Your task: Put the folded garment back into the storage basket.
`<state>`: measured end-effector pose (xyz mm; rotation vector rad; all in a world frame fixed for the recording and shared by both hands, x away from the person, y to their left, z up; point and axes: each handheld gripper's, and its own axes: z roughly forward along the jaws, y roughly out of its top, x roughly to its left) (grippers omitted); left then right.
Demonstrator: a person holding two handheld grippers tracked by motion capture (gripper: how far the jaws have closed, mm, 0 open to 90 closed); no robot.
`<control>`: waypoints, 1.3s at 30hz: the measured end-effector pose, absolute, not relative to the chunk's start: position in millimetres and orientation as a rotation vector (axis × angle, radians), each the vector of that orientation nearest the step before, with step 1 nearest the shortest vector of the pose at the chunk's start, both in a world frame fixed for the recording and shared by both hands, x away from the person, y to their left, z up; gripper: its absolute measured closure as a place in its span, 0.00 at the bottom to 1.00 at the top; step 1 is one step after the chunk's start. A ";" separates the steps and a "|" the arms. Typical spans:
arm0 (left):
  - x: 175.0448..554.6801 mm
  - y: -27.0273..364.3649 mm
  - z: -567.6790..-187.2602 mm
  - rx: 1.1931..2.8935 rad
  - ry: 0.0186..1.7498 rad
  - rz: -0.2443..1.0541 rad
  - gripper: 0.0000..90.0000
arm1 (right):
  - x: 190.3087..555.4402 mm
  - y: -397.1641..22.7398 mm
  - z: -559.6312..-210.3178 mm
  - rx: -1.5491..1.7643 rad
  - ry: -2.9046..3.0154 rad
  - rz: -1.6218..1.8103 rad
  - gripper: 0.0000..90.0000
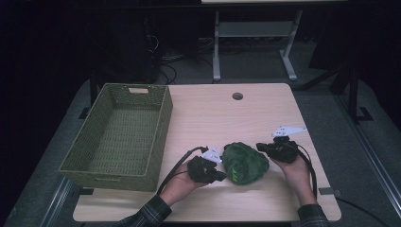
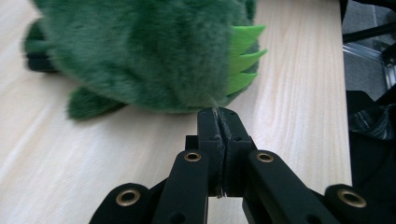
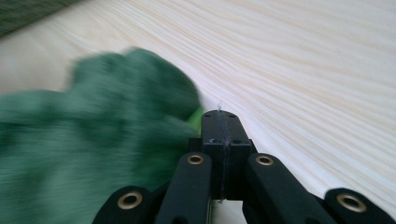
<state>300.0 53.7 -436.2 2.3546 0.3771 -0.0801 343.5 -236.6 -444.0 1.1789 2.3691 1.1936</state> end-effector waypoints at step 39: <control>338.9 82.0 -451.8 2.418 0.515 0.122 0.97 | 318.6 -202.5 -467.6 1.047 2.620 1.119 0.99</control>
